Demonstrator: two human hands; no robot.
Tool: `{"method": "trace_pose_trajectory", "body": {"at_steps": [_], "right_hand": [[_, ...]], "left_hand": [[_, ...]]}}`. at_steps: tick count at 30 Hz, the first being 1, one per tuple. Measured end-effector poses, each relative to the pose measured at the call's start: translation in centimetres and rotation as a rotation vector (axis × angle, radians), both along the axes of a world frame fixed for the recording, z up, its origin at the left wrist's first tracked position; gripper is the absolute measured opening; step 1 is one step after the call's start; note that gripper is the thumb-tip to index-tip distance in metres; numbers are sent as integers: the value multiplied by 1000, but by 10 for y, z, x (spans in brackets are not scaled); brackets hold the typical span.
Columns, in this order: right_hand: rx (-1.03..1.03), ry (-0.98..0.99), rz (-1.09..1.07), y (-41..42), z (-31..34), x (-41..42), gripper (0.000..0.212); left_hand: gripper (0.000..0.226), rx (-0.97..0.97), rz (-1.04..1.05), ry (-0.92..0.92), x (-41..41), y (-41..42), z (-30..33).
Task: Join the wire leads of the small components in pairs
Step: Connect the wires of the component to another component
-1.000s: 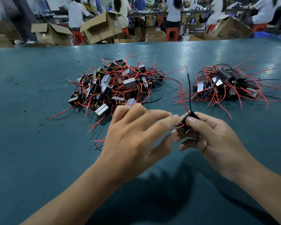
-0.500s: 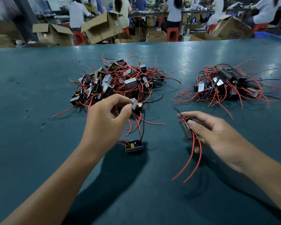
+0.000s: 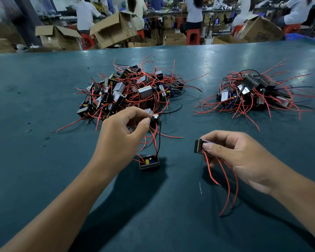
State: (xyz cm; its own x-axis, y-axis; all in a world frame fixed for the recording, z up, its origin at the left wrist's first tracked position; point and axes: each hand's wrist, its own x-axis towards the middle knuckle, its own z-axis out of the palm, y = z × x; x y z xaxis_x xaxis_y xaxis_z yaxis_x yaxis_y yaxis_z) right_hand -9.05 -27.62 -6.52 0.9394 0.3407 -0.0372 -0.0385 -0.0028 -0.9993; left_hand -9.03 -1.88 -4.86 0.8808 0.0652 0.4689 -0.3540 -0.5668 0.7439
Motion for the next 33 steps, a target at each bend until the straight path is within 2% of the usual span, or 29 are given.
{"method": "trace_pose_trajectory", "body": {"at_steps": [3,6,8,11,13,16,18,23,27,33], "right_hand": [[-34,-61,10,1,3,-1,20],[-17,-115,30,2,6,-6,15],[-1,-143,52,2,8,-9,12],[6,-152,87,4,10,-13,15],[0,-139,108,7,10,-15,14],[-58,-137,122,11,8,-19,14],[-58,-129,125,12,7,-19,13],[68,-63,117,10,11,-18,16],[129,-8,123,10,13,-18,22],[56,-16,128,11,14,-19,13]], "left_hand": [[11,39,4,-45,-3,-3,1],[9,227,4,-269,-9,-10,8],[9,350,-100,-411,-15,-16,11],[31,497,-349,-349,-25,-25,9],[45,598,-415,-275,-27,-32,5],[39,665,-410,-313,-28,-37,2],[33,648,-399,-340,-27,-36,1],[28,364,-459,-185,-27,-37,0],[26,272,-433,-159,-27,-39,-3],[29,235,-455,-116,-26,-40,-5]]}}
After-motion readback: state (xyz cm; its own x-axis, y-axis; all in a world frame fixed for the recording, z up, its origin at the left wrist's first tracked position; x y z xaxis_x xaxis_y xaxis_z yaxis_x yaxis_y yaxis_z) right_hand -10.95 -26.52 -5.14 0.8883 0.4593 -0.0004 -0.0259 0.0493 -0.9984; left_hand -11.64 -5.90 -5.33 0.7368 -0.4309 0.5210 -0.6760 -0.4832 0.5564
